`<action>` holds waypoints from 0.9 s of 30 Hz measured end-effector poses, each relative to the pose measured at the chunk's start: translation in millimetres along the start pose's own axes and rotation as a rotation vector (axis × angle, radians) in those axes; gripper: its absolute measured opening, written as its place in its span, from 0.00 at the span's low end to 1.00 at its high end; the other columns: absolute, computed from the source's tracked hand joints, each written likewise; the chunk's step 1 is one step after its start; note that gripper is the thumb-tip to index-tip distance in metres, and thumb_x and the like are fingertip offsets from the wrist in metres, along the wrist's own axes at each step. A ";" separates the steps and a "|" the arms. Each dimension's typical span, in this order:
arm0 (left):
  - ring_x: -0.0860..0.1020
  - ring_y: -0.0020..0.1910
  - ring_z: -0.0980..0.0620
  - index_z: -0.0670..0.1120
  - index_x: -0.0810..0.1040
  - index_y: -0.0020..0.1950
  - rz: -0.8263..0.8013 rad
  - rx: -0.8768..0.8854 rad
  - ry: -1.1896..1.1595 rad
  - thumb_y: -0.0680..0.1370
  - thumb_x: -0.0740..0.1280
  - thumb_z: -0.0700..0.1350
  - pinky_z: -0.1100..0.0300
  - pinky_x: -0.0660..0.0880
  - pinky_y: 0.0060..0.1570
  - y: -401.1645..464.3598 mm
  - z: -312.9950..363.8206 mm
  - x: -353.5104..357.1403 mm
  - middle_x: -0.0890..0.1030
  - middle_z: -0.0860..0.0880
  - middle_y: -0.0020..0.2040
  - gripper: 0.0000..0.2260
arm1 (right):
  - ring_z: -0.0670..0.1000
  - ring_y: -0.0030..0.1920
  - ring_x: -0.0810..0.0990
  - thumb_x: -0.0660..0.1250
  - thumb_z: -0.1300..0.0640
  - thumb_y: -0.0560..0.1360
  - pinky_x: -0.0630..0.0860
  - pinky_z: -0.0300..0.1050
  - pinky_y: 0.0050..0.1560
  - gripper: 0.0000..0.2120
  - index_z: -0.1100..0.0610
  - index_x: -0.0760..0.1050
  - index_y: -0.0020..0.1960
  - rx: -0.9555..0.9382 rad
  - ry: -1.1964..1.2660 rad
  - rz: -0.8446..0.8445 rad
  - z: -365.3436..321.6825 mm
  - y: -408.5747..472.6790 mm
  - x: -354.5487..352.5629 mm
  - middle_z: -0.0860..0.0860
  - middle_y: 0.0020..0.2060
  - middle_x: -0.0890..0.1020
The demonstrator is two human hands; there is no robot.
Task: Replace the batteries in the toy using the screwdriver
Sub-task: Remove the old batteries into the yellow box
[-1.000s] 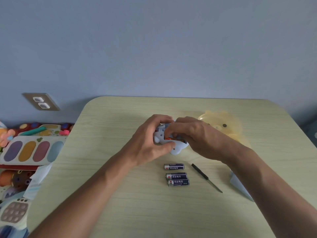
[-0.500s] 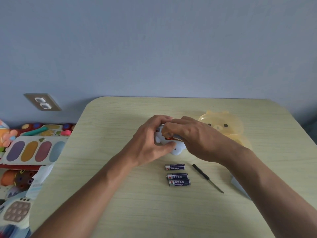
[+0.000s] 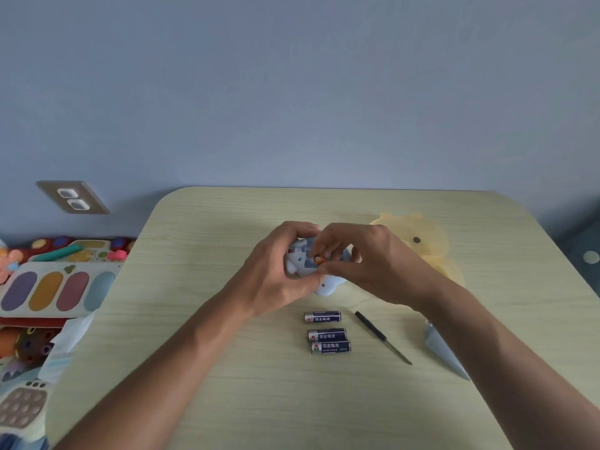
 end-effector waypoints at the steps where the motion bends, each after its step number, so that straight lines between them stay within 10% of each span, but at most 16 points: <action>1: 0.83 0.59 0.53 0.49 0.75 0.68 0.000 -0.008 -0.010 0.71 0.78 0.43 0.58 0.82 0.54 0.2 -0.3 0.1 0.81 0.52 0.64 0.26 | 0.43 0.44 0.82 0.74 0.61 0.72 0.72 0.29 0.42 0.08 0.52 0.81 0.49 -0.001 0.009 0.027 -1.3 -0.6 -0.5 0.43 0.41 0.84; 8: 0.81 0.60 0.58 0.51 0.76 0.69 0.006 -0.012 -0.009 0.66 0.73 0.55 0.66 0.79 0.53 -1.4 1.4 0.2 0.77 0.58 0.68 0.31 | 0.47 0.35 0.85 0.77 0.61 0.71 0.80 0.40 0.40 0.07 0.55 0.79 0.44 0.232 0.194 0.429 18.8 -21.2 -48.9 0.49 0.35 0.87; 27: 0.78 0.66 0.57 0.52 0.76 0.69 0.007 -0.013 0.010 0.67 0.73 0.55 0.56 0.79 0.61 -2.2 -0.1 -0.2 0.77 0.60 0.69 0.29 | 0.51 0.39 0.83 0.73 0.51 0.73 0.81 0.52 0.40 0.07 0.52 0.76 0.41 0.372 -0.359 0.313 37.3 -44.6 -18.3 0.48 0.35 0.84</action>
Point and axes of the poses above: each hand's wrist, its own y-axis towards the middle knuckle, its own x-axis out of the palm, z = x × y, the point moved 2 cm from there along y, towards the middle knuckle
